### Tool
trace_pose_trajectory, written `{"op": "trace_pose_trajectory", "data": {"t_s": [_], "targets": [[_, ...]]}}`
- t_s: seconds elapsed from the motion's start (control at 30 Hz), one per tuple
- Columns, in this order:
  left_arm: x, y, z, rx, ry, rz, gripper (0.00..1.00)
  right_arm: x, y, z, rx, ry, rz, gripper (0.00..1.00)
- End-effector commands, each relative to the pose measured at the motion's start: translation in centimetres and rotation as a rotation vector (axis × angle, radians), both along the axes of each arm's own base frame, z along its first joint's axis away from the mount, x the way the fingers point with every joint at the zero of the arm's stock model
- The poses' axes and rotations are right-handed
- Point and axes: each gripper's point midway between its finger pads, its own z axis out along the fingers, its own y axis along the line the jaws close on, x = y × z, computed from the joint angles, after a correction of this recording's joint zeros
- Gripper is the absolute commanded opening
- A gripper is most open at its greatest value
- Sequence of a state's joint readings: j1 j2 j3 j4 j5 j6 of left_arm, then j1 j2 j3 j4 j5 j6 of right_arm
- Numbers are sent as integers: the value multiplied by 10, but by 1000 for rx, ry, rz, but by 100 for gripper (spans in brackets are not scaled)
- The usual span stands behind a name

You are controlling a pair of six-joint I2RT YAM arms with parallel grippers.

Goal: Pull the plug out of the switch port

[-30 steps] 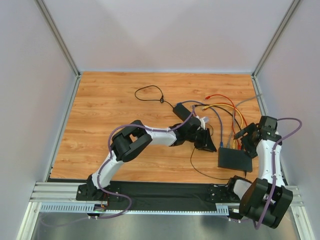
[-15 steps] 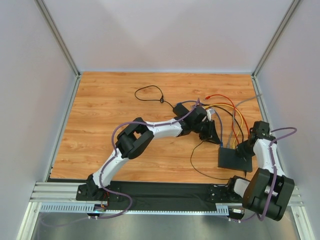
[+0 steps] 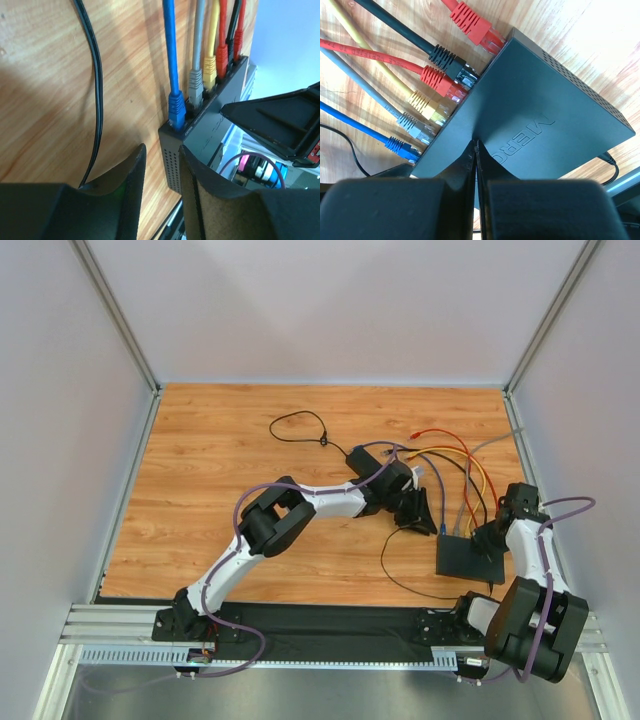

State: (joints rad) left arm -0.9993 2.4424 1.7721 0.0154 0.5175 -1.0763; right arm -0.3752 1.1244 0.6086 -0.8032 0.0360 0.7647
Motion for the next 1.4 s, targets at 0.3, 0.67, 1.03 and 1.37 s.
{"op": "trace_pose_trajectory", "data": {"t_s": [0.3, 0.67, 1.03, 1.37], "targets": [[12, -27, 14, -120, -23, 19, 38, -1, -5, -3, -26, 14, -4, 1], [9, -32, 4, -123, 0, 25, 37, 0, -3, -4, -13, 9, -2, 0], [-3, -38, -1, -165, 29, -3, 34, -2, -2, -8, -12, 19, 4, 0], [-9, -38, -7, -181, 56, 3, 19, -3, -2, -10, -11, 23, 3, 0]]}}
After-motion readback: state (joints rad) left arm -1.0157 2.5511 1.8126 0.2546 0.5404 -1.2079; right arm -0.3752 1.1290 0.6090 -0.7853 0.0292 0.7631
